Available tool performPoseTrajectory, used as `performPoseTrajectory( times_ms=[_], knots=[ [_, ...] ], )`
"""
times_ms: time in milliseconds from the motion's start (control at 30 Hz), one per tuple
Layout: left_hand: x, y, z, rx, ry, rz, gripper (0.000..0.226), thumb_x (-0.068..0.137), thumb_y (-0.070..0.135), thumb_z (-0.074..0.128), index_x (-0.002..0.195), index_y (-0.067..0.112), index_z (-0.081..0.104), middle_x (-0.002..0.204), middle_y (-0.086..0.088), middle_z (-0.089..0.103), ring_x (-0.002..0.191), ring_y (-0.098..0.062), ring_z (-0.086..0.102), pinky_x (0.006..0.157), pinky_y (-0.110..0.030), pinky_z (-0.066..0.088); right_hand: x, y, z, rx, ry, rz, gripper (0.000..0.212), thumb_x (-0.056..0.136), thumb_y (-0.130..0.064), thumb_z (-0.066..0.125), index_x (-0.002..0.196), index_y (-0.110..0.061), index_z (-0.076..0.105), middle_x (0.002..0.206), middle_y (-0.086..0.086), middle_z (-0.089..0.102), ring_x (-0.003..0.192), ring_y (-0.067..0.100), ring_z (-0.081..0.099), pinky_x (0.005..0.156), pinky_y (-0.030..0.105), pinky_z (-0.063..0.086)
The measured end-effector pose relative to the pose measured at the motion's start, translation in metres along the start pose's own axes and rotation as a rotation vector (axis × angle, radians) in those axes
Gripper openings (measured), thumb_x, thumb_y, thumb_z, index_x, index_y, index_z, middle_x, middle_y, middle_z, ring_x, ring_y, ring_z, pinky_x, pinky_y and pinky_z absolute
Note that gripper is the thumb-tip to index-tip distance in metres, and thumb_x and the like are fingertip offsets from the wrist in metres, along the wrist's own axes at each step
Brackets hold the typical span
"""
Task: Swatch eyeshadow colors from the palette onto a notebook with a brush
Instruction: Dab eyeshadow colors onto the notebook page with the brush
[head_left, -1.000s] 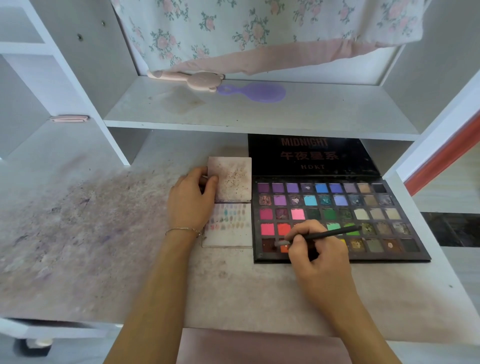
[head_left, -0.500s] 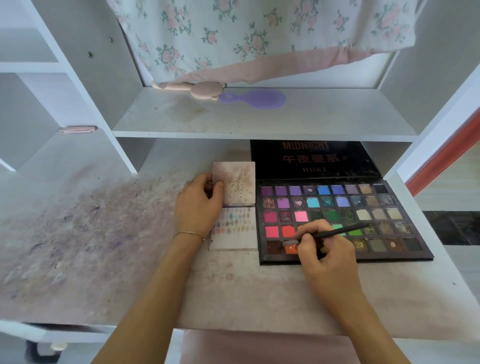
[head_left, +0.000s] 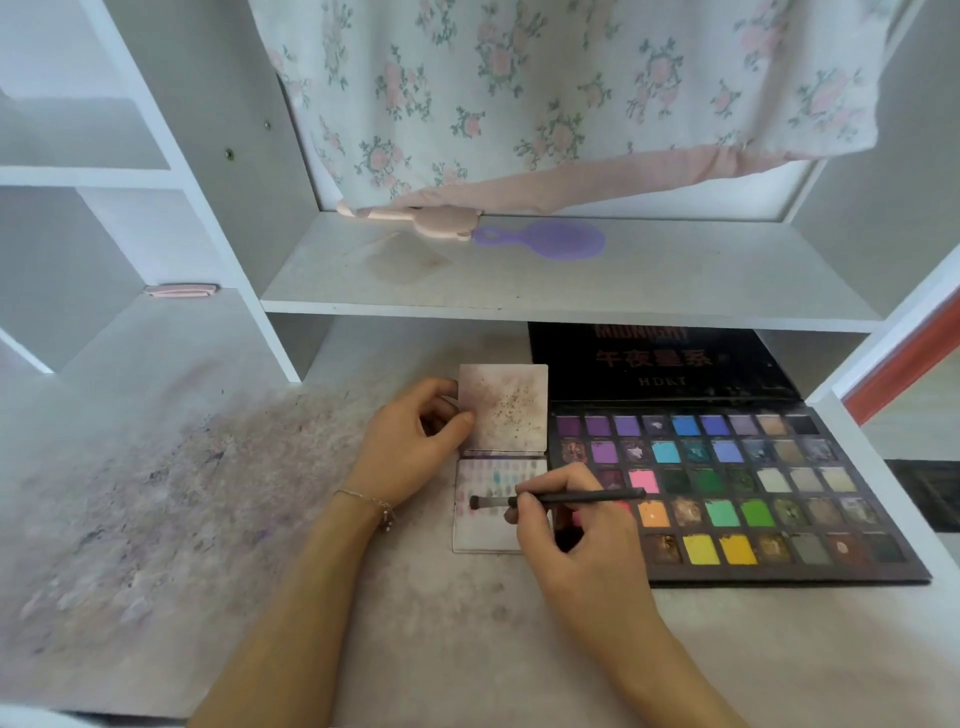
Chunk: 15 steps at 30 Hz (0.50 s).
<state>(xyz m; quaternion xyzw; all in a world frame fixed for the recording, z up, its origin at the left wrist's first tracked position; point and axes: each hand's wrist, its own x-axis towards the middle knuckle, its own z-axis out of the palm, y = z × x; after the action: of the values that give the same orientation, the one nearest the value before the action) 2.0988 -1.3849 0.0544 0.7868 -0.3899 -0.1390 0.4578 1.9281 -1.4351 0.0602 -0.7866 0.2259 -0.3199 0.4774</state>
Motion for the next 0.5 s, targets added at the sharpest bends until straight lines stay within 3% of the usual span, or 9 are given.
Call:
performPoseTrajectory(
  times_ms=[67,133,267,500],
  knots=[
    [0.0002,-0.0016,-0.0022,0.046,-0.033,0.032,0.019,0.081,0.018,0.065,0.090,0.033,0.056,0.081,0.004,0.066,0.078,-0.014,0.061,0.073,-0.029,0.050,0.0000,0.0019,0.0050,-0.034,0.001,-0.006,0.011,0.077,-0.023,0.053,0.071,-0.031,0.051,0.067,-0.005,0.063,0.060,0.004,0.054,0.053,0.011,0.038],
    [0.0007,-0.0023,-0.0025,0.065,-0.041,0.047,0.022,0.080,0.018,0.066,0.086,0.036,0.055,0.080,0.007,0.065,0.076,-0.012,0.060,0.071,-0.027,0.049,-0.0008,0.0034,0.0069,-0.048,-0.011,-0.001,0.010,0.077,-0.023,0.053,0.070,-0.030,0.050,0.063,-0.002,0.062,0.057,0.002,0.051,0.051,0.008,0.034],
    [-0.0001,-0.0032,-0.0018,0.100,-0.025,0.066,0.030,0.078,0.018,0.067,0.079,0.042,0.049,0.072,0.016,0.059,0.069,-0.004,0.056,0.067,-0.019,0.045,-0.0014,0.0045,0.0079,-0.067,-0.052,-0.014,0.010,0.078,-0.022,0.053,0.070,-0.028,0.050,0.063,-0.001,0.062,0.057,0.002,0.051,0.051,0.008,0.033],
    [0.0003,-0.0059,0.0000,0.117,-0.018,0.044,0.019,0.079,0.020,0.068,0.086,0.028,0.053,0.073,0.017,0.056,0.068,-0.002,0.053,0.065,-0.015,0.042,-0.0019,0.0046,0.0083,-0.143,-0.118,-0.004,0.012,0.077,-0.028,0.051,0.069,-0.036,0.047,0.067,-0.007,0.062,0.060,0.005,0.049,0.056,0.012,0.031]
  ],
)
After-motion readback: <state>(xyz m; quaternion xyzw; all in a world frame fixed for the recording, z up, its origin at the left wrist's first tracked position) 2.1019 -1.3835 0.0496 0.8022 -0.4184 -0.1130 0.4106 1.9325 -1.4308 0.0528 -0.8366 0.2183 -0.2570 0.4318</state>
